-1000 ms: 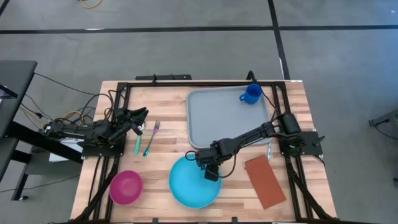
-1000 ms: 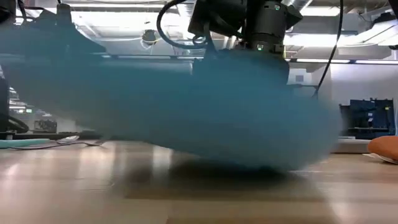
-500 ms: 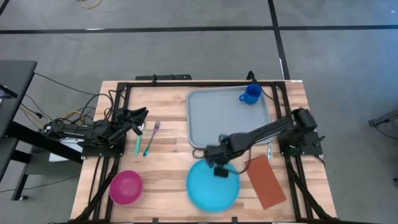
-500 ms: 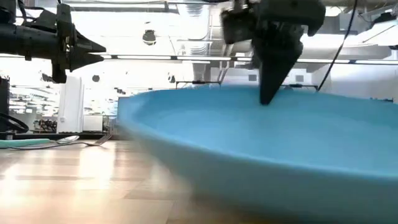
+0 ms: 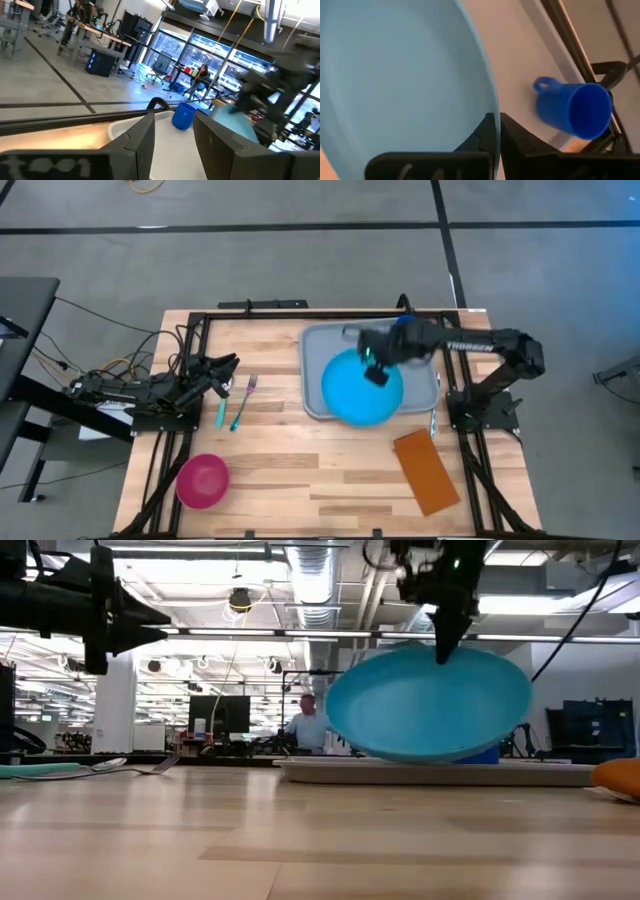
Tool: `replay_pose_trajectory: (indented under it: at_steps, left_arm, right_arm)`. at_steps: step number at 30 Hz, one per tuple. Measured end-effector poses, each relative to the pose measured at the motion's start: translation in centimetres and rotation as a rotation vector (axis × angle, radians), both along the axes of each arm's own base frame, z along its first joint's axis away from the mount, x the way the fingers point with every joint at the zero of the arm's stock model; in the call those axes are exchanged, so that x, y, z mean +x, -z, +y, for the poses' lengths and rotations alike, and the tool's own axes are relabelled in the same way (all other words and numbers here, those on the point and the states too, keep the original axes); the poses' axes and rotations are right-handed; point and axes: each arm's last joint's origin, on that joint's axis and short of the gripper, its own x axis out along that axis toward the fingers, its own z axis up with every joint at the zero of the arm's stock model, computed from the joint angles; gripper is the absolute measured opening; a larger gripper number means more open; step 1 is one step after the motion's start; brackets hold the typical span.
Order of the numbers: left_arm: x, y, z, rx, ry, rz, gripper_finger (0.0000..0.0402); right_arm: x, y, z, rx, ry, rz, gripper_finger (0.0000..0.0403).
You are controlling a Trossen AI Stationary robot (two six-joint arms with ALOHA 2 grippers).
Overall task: Set up tray
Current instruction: Put the light blue plate on the gray serving tray to the bottom left of the blue mug
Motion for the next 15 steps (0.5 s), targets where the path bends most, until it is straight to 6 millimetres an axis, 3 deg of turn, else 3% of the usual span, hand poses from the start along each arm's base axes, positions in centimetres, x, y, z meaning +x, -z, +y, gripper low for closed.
replay_pose_trajectory:
  at_steps: [3,7,15]
  left_arm:
    - [0.0,0.0,0.0,0.003,0.016,-0.001,0.0123]
    - [0.0,0.0,0.0,0.003,0.016,-0.001,0.0123]
    - [0.0,0.0,0.0,0.004,0.016,-0.001,0.0123]
  right_arm:
    - [-0.6,0.8,-3.5,0.048,0.042,-0.017,0.0001]
    - [-0.7,3.3,-6.9,0.139,0.055,-0.044,0.0001]
    - [0.6,7.9,-8.9,0.281,0.047,-0.003,0.0001]
